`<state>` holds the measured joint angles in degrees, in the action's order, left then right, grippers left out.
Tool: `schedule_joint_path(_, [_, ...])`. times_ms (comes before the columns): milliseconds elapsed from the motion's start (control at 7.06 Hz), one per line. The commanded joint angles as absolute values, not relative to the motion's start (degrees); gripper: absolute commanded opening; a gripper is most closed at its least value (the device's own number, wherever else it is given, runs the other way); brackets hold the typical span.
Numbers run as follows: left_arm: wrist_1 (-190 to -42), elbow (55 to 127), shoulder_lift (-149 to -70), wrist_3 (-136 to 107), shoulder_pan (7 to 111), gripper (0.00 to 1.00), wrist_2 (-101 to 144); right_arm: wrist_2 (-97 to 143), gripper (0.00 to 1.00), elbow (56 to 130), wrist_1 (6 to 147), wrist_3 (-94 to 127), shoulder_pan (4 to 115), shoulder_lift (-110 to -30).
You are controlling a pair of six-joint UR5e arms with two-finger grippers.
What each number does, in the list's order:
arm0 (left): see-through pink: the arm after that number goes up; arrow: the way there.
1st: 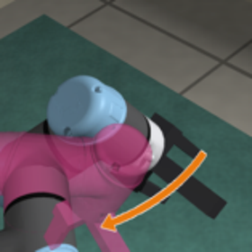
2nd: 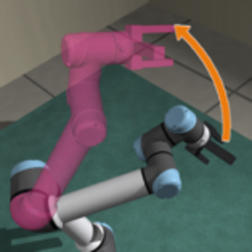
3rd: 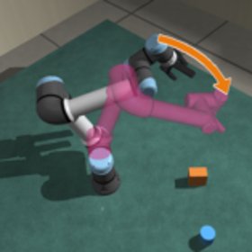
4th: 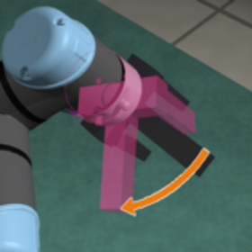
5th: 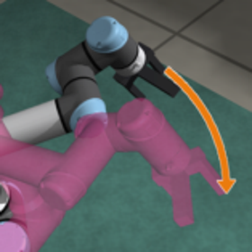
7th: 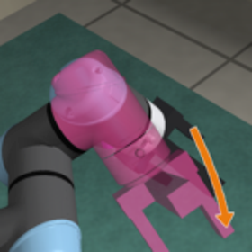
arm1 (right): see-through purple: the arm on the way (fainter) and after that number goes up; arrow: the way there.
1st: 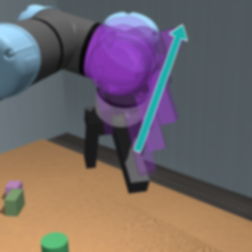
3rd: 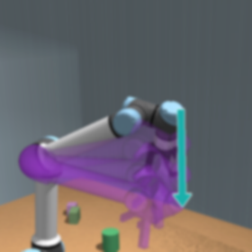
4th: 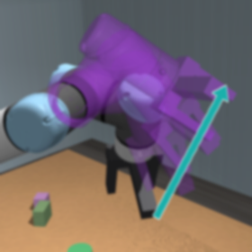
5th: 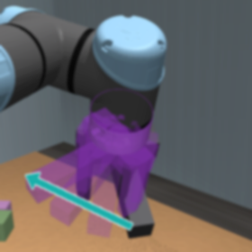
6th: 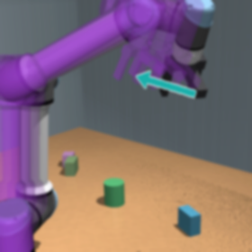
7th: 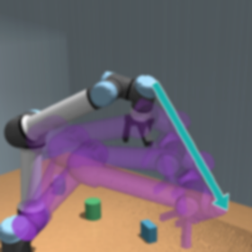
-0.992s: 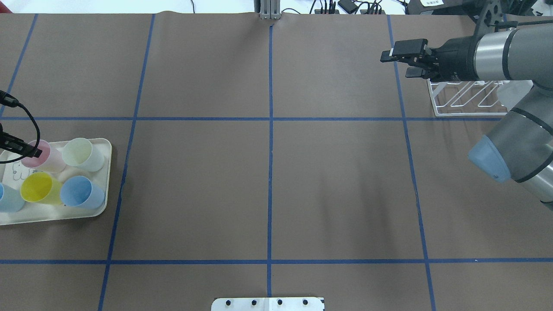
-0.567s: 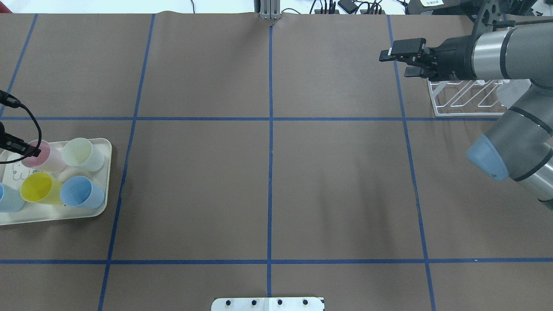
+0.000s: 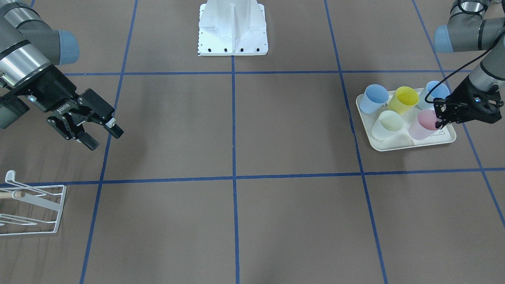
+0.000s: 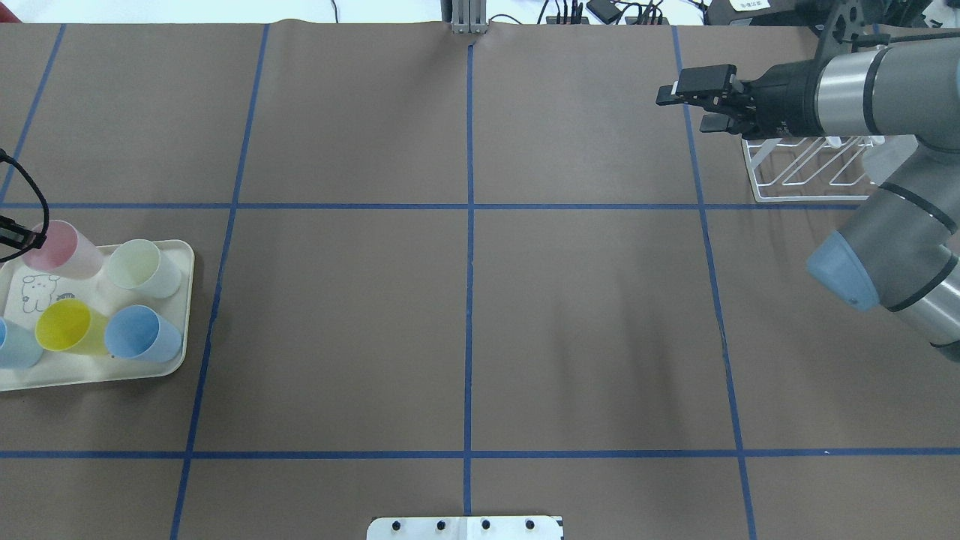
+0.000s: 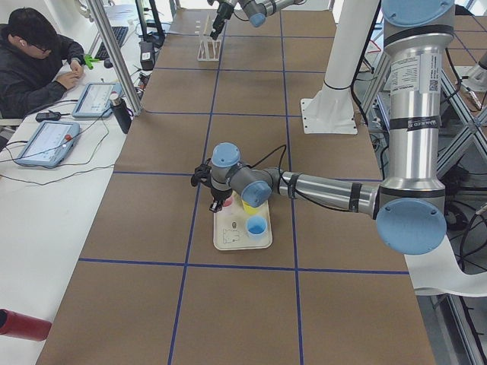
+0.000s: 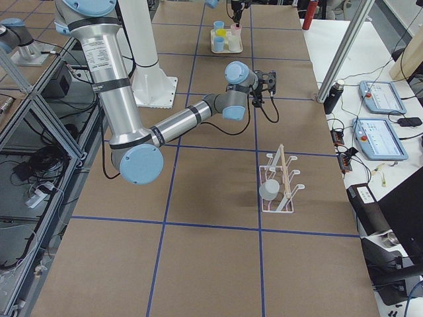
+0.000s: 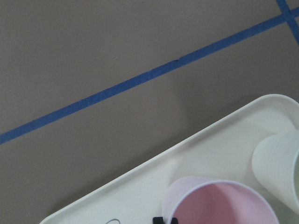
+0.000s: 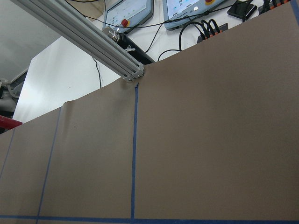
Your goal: Transfer IKEA cup to right arm and place on rack
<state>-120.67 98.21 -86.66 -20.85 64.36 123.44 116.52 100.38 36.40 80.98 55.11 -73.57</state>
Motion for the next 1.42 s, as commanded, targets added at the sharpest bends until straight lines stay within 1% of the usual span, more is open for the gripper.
schedule_joint_path(0, [-120.3,98.3,-88.2,-22.1,69.2,0.00,118.2,116.5,1.00,99.9,36.4,80.9,55.1,-73.0])
schedule_joint_path(283, [-121.3,98.3,-95.3,-41.7,69.8,0.00,117.9,116.4,1.00,99.8,36.4,80.9,55.1,-72.4])
schedule_joint_path(425, [-122.9,99.0,-97.5,-50.8,69.8,0.00,117.9,116.2,1.00,99.8,36.4,80.9,55.1,-72.4])
schedule_joint_path(567, [-131.2,99.1,-97.7,-61.0,69.0,0.00,117.9,116.2,1.00,99.8,36.4,80.9,55.1,-72.4])
schedule_joint_path(850, [-145.9,98.4,-99.2,-84.7,63.5,0.00,116.5,116.1,1.00,99.9,36.1,82.5,55.1,-72.4])
schedule_joint_path(1134, [-151.8,98.4,-102.8,-103.4,54.0,0.00,105.9,116.0,1.00,100.3,36.0,86.4,55.1,-72.0])
schedule_joint_path(1275, [-153.3,97.6,-105.5,-111.6,49.0,0.00,100.4,115.2,1.00,100.0,36.0,88.3,54.9,-70.1])
